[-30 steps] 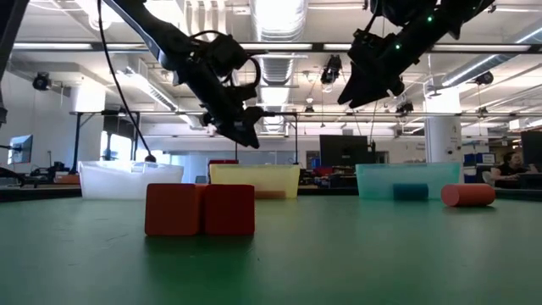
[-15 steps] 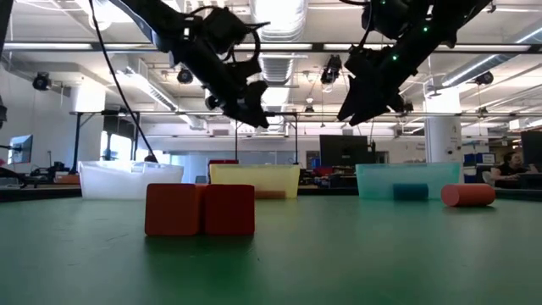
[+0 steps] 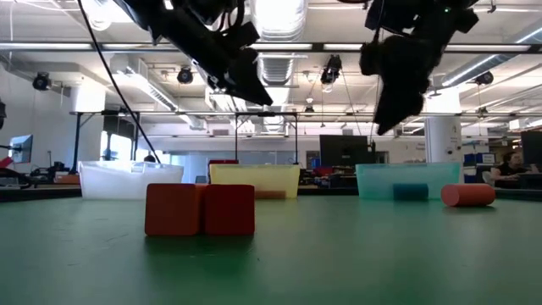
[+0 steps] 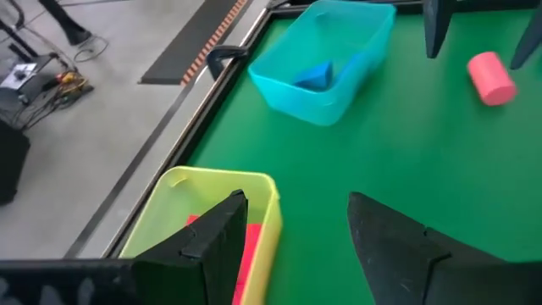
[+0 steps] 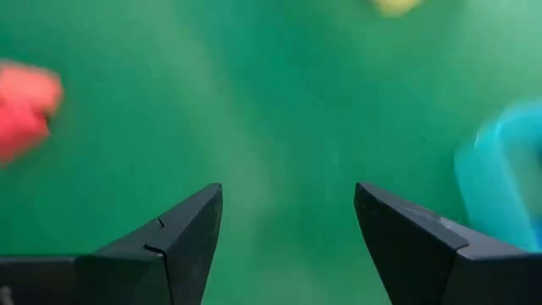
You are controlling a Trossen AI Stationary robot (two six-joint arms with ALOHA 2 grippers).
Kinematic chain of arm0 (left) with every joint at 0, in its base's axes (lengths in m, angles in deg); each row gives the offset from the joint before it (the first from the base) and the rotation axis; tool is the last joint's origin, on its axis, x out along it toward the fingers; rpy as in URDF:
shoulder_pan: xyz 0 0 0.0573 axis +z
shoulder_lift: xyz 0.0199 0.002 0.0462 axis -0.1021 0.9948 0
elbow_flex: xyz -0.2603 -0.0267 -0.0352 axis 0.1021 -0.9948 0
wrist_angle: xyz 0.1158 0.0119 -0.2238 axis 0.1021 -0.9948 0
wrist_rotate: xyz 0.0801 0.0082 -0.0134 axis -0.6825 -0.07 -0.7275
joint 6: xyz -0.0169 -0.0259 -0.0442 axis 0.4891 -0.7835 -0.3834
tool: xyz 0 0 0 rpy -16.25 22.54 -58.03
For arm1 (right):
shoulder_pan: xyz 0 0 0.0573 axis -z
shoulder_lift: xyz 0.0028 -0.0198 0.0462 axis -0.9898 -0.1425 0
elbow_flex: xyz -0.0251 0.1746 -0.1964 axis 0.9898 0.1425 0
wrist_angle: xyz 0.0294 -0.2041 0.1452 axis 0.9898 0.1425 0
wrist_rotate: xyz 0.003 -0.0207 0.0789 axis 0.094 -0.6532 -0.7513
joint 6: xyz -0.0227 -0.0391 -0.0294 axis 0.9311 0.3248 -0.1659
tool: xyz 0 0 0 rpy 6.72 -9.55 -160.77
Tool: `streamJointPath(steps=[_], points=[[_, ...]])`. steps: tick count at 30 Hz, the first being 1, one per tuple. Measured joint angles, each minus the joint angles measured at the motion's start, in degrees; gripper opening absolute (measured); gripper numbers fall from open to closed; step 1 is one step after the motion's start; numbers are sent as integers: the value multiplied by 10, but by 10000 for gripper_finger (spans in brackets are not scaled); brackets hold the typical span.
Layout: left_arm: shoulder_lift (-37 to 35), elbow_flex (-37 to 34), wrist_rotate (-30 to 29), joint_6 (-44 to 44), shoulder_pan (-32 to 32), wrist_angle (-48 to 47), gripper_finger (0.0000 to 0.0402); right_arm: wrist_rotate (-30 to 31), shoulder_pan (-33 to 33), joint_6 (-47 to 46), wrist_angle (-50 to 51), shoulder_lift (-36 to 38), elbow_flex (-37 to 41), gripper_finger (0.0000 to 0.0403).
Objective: Sort & place blocks by color
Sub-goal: Put the orange block into the transparent bin
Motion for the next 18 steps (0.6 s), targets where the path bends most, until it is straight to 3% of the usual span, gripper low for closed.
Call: streamJointPath(steps=[6,18], points=[[-1,0,0,1,-14,14,189,0,-44,68,144,0,-4,258],[-1,0,-2,1,-14,12,189,6,-123,117,174,-61,2,258]])
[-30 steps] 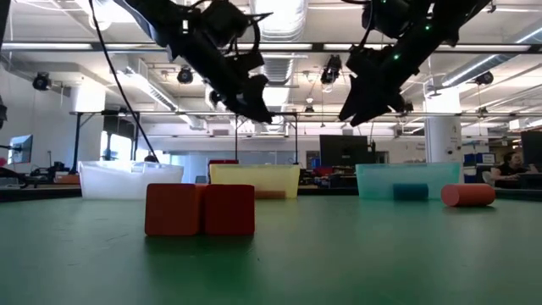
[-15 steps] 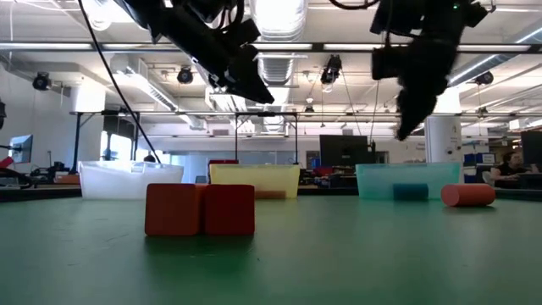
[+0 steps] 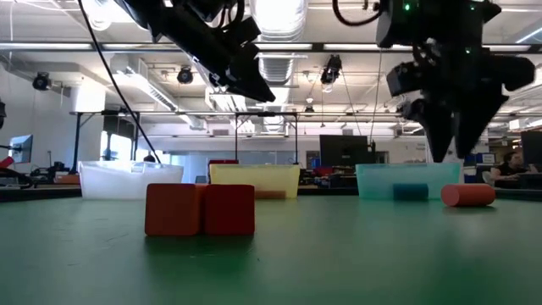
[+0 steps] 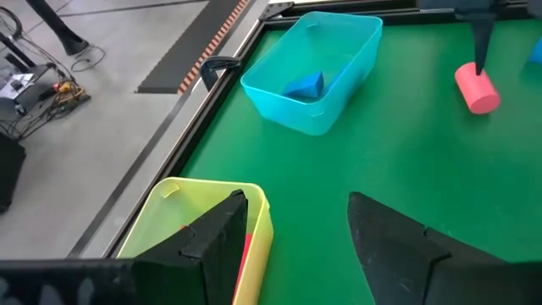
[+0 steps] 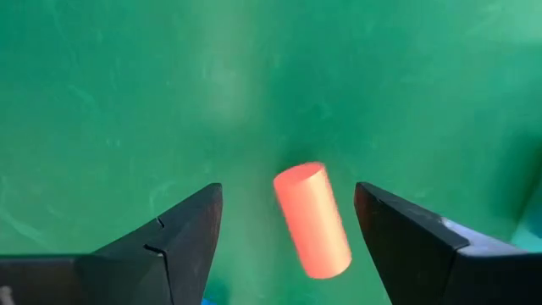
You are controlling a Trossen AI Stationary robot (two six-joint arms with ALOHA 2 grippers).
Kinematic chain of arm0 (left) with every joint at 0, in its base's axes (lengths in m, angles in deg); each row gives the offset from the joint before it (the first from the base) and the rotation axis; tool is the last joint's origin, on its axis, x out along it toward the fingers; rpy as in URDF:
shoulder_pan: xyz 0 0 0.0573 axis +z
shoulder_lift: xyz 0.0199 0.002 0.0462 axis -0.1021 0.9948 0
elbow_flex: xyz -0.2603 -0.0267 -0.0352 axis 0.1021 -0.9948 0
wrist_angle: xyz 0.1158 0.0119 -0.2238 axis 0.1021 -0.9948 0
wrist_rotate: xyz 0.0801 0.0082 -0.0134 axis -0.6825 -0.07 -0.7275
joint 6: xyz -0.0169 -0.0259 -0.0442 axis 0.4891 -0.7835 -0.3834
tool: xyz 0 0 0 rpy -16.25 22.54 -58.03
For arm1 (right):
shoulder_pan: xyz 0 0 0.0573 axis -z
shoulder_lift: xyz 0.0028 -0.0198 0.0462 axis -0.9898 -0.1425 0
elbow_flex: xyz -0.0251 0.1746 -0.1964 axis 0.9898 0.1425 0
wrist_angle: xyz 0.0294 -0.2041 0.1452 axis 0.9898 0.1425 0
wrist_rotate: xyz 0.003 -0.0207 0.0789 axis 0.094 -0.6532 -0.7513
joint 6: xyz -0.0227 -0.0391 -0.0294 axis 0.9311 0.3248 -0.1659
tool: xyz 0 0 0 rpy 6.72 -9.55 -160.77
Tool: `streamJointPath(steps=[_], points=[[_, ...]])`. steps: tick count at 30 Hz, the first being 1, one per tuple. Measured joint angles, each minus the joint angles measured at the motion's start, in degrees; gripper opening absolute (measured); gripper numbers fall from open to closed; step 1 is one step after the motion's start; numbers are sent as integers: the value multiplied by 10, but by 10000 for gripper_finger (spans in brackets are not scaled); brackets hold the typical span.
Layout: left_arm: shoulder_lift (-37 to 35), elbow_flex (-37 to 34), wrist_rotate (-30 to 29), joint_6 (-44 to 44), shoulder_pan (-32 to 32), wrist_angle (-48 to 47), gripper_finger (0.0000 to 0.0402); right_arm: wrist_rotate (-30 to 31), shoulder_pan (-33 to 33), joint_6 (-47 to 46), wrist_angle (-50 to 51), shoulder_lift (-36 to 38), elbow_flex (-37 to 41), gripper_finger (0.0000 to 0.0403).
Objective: Sort & place blocks by color
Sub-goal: Put the orange block into the transparent bin
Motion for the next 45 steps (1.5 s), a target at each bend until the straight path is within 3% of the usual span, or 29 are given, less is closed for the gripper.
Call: streamJointPath(steps=[14,19,25,30,35,45], points=[[0,0,0,0,0,0,189,60,-8,38,29,-143,0,251],[0,0,0,0,0,0,189,59,-8,49,18,-162,0,212],[0,0,0,0,0,0,189,61,-8,39,5,-153,1,119],[1,-6,0,-1,-5,6,189,61,-7,27,-31,-113,1,115],[1,-39,4,-6,-21,100,189,53,-6,35,-184,-53,10,115],[1,-73,57,-17,-55,208,189,33,11,73,-683,23,115,115]])
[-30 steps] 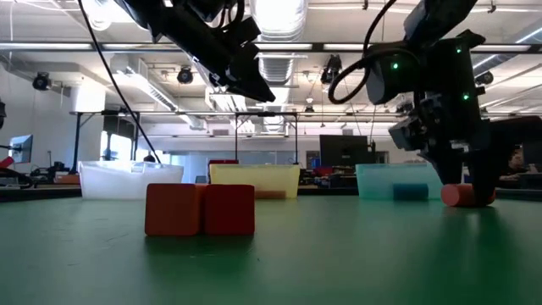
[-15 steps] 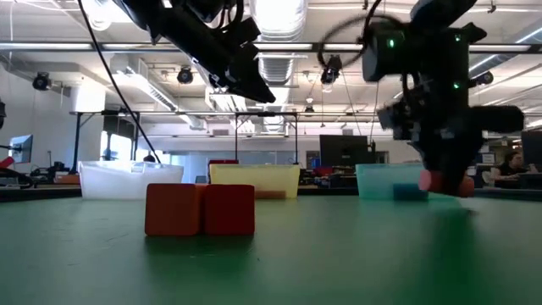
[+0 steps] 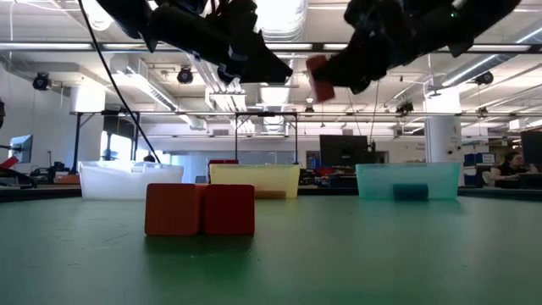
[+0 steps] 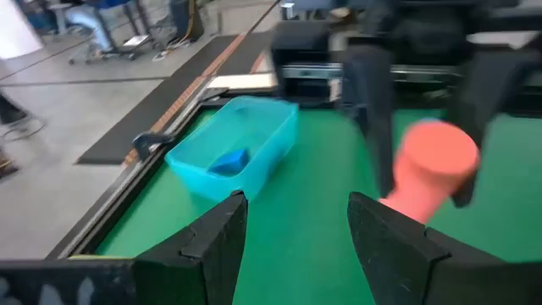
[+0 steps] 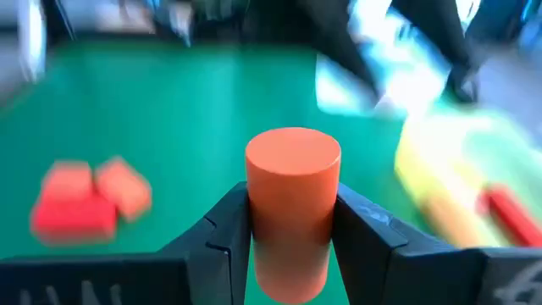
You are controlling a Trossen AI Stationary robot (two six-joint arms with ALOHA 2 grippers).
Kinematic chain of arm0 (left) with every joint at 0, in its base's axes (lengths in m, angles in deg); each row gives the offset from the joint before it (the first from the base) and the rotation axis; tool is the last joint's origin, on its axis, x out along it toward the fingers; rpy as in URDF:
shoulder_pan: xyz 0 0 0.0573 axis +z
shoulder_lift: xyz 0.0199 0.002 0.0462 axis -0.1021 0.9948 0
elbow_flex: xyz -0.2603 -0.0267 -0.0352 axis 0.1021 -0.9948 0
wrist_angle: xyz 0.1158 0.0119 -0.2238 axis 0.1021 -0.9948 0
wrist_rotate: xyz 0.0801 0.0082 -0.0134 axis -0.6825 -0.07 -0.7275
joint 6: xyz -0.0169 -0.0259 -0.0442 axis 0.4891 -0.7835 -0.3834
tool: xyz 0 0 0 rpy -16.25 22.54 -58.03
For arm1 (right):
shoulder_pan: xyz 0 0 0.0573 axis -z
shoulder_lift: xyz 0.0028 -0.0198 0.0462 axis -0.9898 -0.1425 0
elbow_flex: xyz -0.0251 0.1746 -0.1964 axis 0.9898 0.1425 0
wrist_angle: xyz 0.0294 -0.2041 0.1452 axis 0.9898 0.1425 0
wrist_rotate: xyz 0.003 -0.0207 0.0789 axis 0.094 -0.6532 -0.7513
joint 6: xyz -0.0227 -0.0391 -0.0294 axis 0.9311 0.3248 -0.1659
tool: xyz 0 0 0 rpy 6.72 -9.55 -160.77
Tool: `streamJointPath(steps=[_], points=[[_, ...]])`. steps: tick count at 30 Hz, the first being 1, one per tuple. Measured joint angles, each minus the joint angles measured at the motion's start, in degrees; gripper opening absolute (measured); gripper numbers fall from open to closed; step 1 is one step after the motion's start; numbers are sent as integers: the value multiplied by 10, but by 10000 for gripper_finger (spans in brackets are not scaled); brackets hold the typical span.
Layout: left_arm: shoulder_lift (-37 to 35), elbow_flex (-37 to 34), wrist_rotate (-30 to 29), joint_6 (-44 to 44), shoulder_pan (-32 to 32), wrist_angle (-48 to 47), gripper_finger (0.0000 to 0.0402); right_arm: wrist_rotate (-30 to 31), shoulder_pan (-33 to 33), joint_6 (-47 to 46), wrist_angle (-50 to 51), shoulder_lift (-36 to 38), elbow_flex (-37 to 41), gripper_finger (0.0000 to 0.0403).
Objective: Sort & place blocks by color
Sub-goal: Put the orange block into the transparent bin
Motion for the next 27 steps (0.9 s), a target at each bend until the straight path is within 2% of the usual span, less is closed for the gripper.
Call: streamJointPath(steps=[4,7,11,17,21,27], points=[[0,0,30,0,-9,1,189,-50,14,-1,-163,0,49,115],[0,0,81,0,-11,2,189,-53,22,-15,-269,-1,78,115],[0,-1,131,-4,-11,5,189,-55,22,-24,-353,-1,97,115],[30,0,132,-38,-12,107,189,-53,22,-30,-364,-1,88,115],[52,3,157,-43,-11,152,189,-53,22,-30,-361,-1,81,115],[76,4,160,-45,-12,229,189,-53,22,-30,-359,-1,80,115]])
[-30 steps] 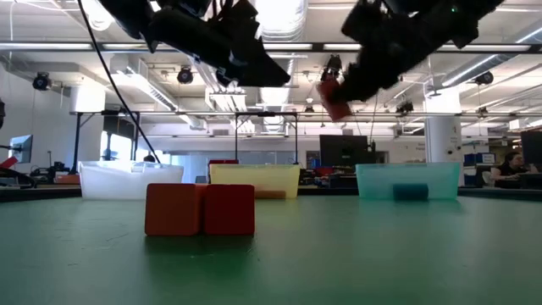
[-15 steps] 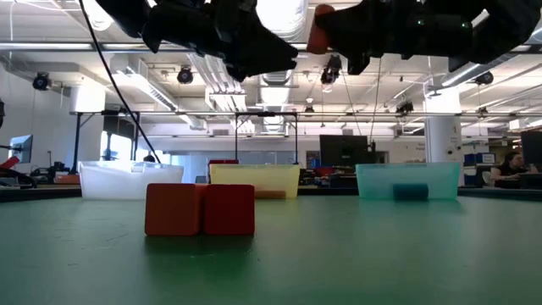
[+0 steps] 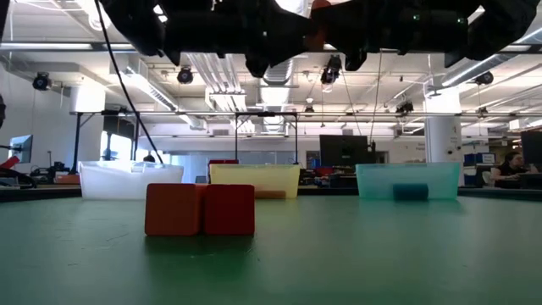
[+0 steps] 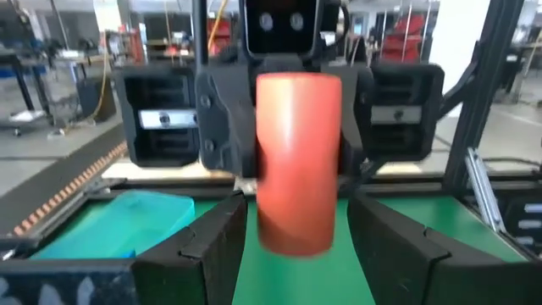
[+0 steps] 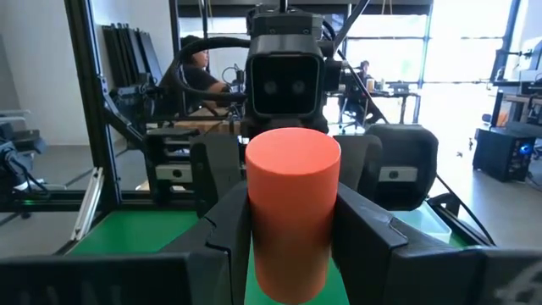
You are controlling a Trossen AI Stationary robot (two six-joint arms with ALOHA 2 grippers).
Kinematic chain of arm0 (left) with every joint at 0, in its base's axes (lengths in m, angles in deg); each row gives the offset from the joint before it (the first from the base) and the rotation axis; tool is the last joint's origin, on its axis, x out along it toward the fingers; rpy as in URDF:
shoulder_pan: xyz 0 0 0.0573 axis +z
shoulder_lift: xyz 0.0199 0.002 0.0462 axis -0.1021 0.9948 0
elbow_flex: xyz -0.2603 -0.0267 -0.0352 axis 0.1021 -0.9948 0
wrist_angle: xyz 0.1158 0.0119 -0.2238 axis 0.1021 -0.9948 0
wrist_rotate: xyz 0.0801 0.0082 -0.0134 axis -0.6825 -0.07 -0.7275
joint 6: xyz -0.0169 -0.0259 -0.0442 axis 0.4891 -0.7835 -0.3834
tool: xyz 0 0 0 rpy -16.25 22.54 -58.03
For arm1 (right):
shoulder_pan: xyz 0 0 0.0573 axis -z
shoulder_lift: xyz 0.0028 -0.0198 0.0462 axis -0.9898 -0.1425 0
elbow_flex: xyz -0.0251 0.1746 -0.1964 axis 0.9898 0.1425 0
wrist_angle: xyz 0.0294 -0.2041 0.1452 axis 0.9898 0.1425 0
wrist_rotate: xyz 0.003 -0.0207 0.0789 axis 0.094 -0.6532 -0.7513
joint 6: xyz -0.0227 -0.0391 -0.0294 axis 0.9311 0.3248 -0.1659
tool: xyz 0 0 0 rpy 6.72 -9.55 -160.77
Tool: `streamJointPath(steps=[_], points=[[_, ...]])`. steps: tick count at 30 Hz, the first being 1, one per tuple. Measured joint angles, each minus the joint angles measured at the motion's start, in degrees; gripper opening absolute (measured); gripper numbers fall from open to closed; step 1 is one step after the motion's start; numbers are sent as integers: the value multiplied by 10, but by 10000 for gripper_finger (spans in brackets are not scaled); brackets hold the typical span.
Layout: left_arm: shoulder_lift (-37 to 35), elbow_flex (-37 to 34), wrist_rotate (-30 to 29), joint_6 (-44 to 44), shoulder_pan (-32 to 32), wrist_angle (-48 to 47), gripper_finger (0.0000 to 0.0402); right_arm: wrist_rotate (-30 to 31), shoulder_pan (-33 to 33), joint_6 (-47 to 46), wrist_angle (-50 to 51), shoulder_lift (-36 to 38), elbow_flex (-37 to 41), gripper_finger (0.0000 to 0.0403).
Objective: Sort & place blocks by color
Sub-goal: Put the orange block into the transparent bin
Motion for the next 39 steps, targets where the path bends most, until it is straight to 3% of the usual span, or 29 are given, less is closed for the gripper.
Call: streamJointPath(steps=[11,19,26,29,34,37,39], points=[[16,-1,11,1,0,28,183,5,0,1,0,0,0,115],[16,-1,10,1,1,28,113,4,0,1,0,0,-3,117],[15,-3,-6,1,1,4,113,10,2,-10,0,2,-5,204],[-1,-4,-84,0,2,-86,113,28,3,-16,6,9,-5,234],[-58,1,-339,-45,10,-363,113,114,3,-24,84,40,-6,259],[-90,-1,-490,-155,31,-568,113,158,3,-27,127,56,-6,263],[-113,-4,-531,-267,55,-716,113,165,3,-31,139,61,-6,262]])
